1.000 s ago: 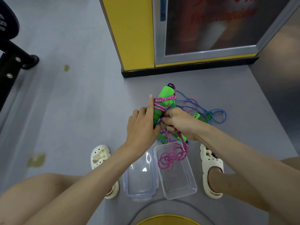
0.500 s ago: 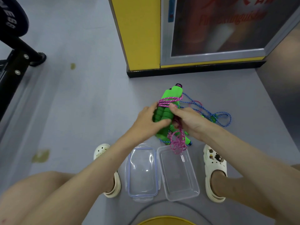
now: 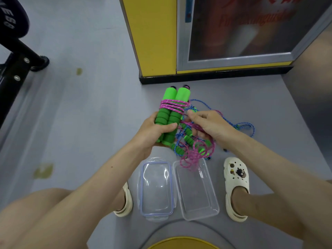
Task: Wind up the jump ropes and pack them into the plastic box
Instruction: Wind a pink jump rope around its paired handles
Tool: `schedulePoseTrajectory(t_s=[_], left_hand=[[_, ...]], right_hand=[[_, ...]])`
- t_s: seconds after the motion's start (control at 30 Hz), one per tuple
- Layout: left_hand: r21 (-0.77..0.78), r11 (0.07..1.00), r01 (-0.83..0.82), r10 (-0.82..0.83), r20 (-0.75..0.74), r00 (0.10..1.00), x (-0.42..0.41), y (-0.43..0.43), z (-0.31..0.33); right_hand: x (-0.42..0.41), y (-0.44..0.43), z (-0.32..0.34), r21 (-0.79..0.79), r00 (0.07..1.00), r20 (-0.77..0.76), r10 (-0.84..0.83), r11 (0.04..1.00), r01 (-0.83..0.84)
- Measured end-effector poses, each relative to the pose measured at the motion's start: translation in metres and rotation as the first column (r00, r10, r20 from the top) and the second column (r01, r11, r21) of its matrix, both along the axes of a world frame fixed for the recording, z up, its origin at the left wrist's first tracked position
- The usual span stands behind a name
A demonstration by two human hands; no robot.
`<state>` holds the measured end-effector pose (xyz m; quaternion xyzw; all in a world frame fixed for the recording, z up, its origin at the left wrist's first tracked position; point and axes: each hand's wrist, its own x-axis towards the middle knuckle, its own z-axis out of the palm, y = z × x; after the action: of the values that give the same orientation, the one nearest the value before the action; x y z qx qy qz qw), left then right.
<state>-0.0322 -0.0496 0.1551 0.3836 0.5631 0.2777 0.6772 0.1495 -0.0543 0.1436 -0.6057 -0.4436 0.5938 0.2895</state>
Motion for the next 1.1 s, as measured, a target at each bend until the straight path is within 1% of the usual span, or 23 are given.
schedulePoseTrajectory(t_s=[0.07, 0.17, 0.23, 0.33, 0.4, 0.43, 0.5, 0.6, 0.63, 0.67, 0.7, 0.77, 0.8, 0.83, 0.97, 1.03, 1.1], left_hand=[[0.017, 0.999, -0.04, 0.04, -0.027, 0.999, -0.004, 0.003, 0.001], [0.06, 0.998, 0.017, -0.012, -0.087, 0.996, -0.004, 0.002, -0.002], [0.083, 0.996, 0.043, -0.034, -0.111, 0.993, -0.002, 0.0, -0.003], [0.08, 0.996, 0.029, -0.021, -0.1, 0.995, -0.002, 0.001, -0.002], [0.072, 0.997, 0.031, -0.023, -0.104, 0.994, -0.002, 0.001, -0.002], [0.069, 0.997, 0.038, -0.03, -0.111, 0.993, -0.001, 0.001, -0.003], [0.069, 0.997, 0.043, -0.034, -0.121, 0.992, 0.0, 0.0, -0.004], [0.083, 0.996, 0.039, -0.029, -0.113, 0.993, 0.0, -0.001, -0.003], [0.103, 0.994, 0.047, -0.036, -0.111, 0.993, 0.001, -0.001, -0.003], [0.139, 0.988, 0.063, -0.046, -0.124, 0.991, 0.001, -0.002, -0.003], [0.187, 0.979, 0.084, -0.055, -0.152, 0.987, 0.002, -0.002, -0.004], [0.298, 0.946, 0.125, -0.051, -0.244, 0.968, 0.003, -0.002, -0.008], [0.349, 0.925, 0.148, -0.037, -0.304, 0.952, 0.002, -0.002, -0.01], [0.386, 0.907, 0.171, -0.019, -0.366, 0.93, 0.002, -0.002, -0.013], [0.443, 0.867, 0.225, 0.056, -0.538, 0.841, 0.005, -0.007, -0.016], [0.464, 0.837, 0.29, 0.08, -0.628, 0.774, 0.006, -0.01, -0.016], [0.47, 0.821, 0.323, 0.101, -0.677, 0.729, 0.007, -0.012, -0.015]], right_hand=[[0.004, -0.002, 0.0, 0.036, 0.993, 0.086, 0.079, 0.996, -0.082], [0.003, -0.006, -0.002, 0.125, 0.962, 0.24, 0.132, 0.978, -0.165], [0.002, -0.007, -0.004, 0.149, 0.948, 0.296, 0.115, 0.975, -0.165], [0.003, -0.008, -0.006, 0.172, 0.939, 0.338, 0.065, 0.976, -0.13], [0.004, -0.008, -0.006, 0.225, 0.894, 0.443, 0.069, 0.957, -0.185], [0.004, -0.008, -0.005, 0.237, 0.88, 0.468, 0.086, 0.947, -0.218], [0.002, -0.007, -0.005, 0.251, 0.883, 0.455, 0.112, 0.936, -0.248], [-0.003, -0.007, -0.006, 0.303, 0.878, 0.477, 0.033, 0.932, -0.199], [-0.004, -0.007, -0.005, 0.291, 0.88, 0.475, -0.001, 0.944, -0.155], [-0.005, -0.006, -0.005, 0.25, 0.899, 0.437, -0.026, 0.964, -0.093], [-0.005, -0.005, -0.004, 0.18, 0.936, 0.347, -0.051, 0.984, -0.013], [-0.004, -0.004, -0.003, 0.0, 0.989, 0.087, -0.116, 0.993, 0.117], [-0.005, -0.004, -0.003, -0.073, 0.99, -0.021, -0.138, 0.988, 0.136], [-0.006, -0.004, -0.003, -0.115, 0.988, -0.081, -0.13, 0.986, 0.12], [-0.011, -0.007, -0.002, -0.133, 0.995, -0.098, -0.005, 0.991, -0.008], [-0.01, -0.006, 0.001, -0.134, 0.996, -0.069, 0.06, 0.989, -0.068], [-0.008, -0.005, 0.001, -0.111, 0.99, -0.016, 0.139, 0.984, -0.14]])
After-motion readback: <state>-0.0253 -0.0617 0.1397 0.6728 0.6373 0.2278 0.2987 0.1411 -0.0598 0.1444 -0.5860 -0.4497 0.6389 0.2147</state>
